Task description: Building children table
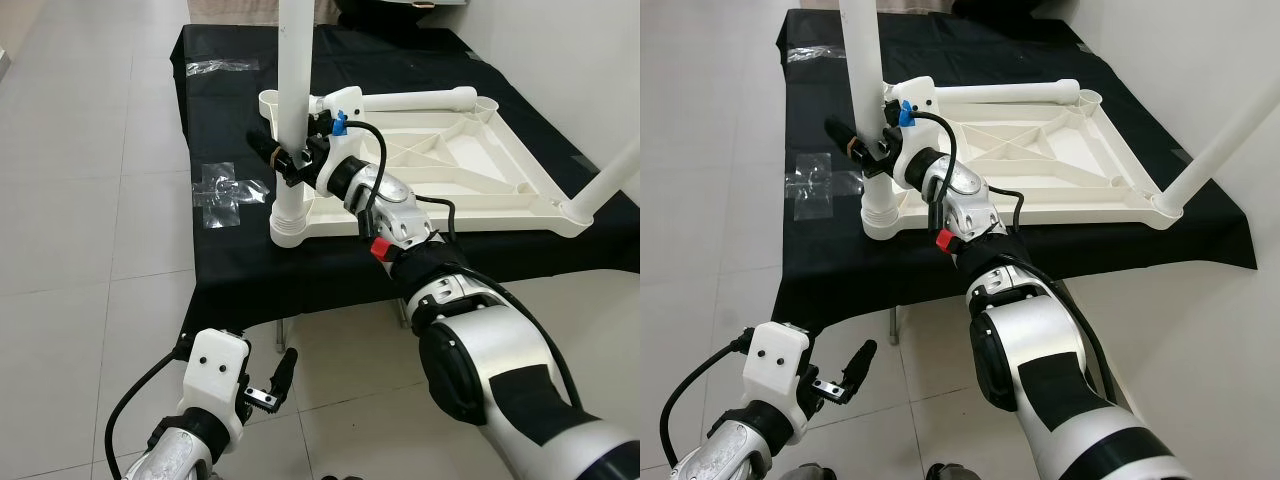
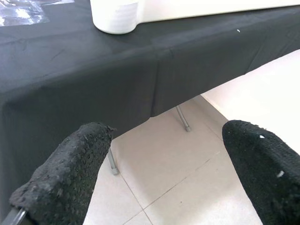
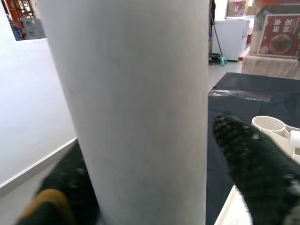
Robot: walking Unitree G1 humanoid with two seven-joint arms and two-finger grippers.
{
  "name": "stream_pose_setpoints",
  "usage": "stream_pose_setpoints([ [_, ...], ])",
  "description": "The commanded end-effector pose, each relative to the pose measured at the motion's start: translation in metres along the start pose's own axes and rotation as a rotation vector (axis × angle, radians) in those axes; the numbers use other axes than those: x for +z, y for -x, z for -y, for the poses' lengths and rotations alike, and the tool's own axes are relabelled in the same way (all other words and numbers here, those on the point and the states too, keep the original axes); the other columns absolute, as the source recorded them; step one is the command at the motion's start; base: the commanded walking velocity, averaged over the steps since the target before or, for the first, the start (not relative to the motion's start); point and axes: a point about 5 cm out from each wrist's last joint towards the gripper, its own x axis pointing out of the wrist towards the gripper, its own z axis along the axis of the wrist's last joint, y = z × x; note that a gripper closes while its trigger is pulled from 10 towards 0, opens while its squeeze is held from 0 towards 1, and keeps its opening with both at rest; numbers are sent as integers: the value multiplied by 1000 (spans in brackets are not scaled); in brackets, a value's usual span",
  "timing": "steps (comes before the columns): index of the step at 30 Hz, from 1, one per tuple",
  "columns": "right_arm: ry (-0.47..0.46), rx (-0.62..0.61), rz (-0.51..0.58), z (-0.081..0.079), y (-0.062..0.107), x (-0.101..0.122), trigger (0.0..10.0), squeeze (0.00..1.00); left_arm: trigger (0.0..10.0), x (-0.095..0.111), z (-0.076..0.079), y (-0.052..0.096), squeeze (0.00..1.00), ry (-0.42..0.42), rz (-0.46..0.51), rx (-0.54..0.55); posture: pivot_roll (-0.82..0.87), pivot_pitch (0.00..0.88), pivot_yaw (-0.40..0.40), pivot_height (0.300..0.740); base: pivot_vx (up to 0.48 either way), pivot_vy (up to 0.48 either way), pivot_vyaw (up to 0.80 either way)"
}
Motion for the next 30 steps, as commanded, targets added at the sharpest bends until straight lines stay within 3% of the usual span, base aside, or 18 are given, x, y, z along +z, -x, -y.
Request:
stream_pose_setpoints([
  [1,7,2,3,-2,-2,1,0,0,10000,-2,3,1,0,14,-17,-5,154,186,-153,740,0,0,0],
  [18,-10,-63,-33,4,5,-14,0,0,10000,-2,3,1,0,15,-19,-7,156,188,-151,740,0,0,0],
  [21,3,-340,-119,20,14,-28,0,0,10000,-2,2,2,0,11,-19,-8,155,186,-147,740,0,0,0],
  [22,3,-340,-119,20,14,-28,0,0,10000,-2,2,2,0,11,-19,-8,155,186,-147,740,0,0,0],
  [23,0,-503,-151,30,21,-34,0,0,10000,-2,2,1,0,10,-19,-8,155,184,-146,740,0,0,0],
  [24,0,-503,-151,30,21,-34,0,0,10000,-2,2,1,0,10,-19,-8,155,184,-146,740,0,0,0],
  [26,-9,-871,-208,46,39,-45,0,0,10000,-2,2,1,0,8,-20,-11,158,180,-145,740,0,0,0],
  [27,-9,-871,-208,46,39,-45,0,0,10000,-2,2,1,0,8,-20,-11,158,180,-145,740,0,0,0],
  [30,-59,-1038,-212,46,45,-49,0,0,10000,-2,1,1,0,7,-21,-12,158,179,-145,740,0,0,0],
])
